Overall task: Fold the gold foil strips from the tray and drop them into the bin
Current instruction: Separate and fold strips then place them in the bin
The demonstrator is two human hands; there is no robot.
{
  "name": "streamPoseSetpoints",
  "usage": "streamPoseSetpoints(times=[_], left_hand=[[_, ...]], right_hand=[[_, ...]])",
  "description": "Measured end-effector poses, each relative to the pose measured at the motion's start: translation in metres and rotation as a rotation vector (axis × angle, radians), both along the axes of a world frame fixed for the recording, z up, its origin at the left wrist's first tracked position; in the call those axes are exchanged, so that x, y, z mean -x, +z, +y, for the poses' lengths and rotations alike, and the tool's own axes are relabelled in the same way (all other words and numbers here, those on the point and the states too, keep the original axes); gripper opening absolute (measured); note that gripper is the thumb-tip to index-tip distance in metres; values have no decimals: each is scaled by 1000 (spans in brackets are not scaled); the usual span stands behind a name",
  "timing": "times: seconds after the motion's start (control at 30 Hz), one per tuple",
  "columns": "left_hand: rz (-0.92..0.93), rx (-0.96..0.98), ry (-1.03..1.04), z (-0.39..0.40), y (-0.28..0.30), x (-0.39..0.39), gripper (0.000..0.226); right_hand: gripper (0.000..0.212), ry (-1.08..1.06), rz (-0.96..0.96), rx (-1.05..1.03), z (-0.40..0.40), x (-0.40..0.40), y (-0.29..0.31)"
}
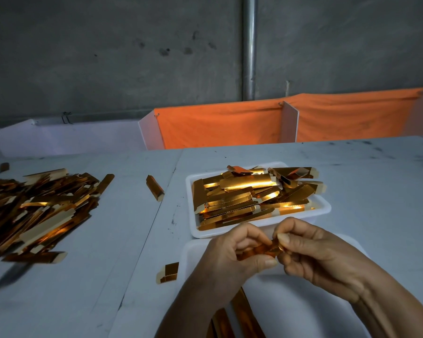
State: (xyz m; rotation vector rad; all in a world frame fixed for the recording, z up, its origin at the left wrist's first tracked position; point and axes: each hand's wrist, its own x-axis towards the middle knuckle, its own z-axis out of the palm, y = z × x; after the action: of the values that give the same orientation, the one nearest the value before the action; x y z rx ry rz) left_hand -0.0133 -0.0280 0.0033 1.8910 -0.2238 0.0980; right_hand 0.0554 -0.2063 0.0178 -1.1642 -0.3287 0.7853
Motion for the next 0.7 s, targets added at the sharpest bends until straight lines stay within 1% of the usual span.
streamPoseSetpoints(times=[0.1, 0.2, 0.37, 0.5, 0.57, 0.63, 0.67, 0.7], left_hand=[[-24, 22, 4, 1, 0, -1, 28], [-27, 28, 2, 1, -2, 0, 29], [-4, 17, 1, -3, -3, -1, 28], [20, 32, 11, -4, -3, -3, 32], [64, 23, -16, -3, -3, -3, 36], [99, 25, -19, -2, -2, -2, 37], [100, 14, 16, -2, -1, -1, 36], [89, -12, 77, -2, 0, -1, 34]], right_hand=[[13, 23, 51, -35, 0, 0, -1], [14, 34, 24, -2, 0, -1, -1], [12, -5, -49, 77, 0, 0, -2], [18, -8, -67, 142, -2, 0, 2], [16, 27, -70, 196, -6, 1, 7], [17, 79, -73, 292, -9, 1, 8], [16, 105, -87, 373, -11, 1, 7], [11, 138, -118, 470, -12, 1, 3]])
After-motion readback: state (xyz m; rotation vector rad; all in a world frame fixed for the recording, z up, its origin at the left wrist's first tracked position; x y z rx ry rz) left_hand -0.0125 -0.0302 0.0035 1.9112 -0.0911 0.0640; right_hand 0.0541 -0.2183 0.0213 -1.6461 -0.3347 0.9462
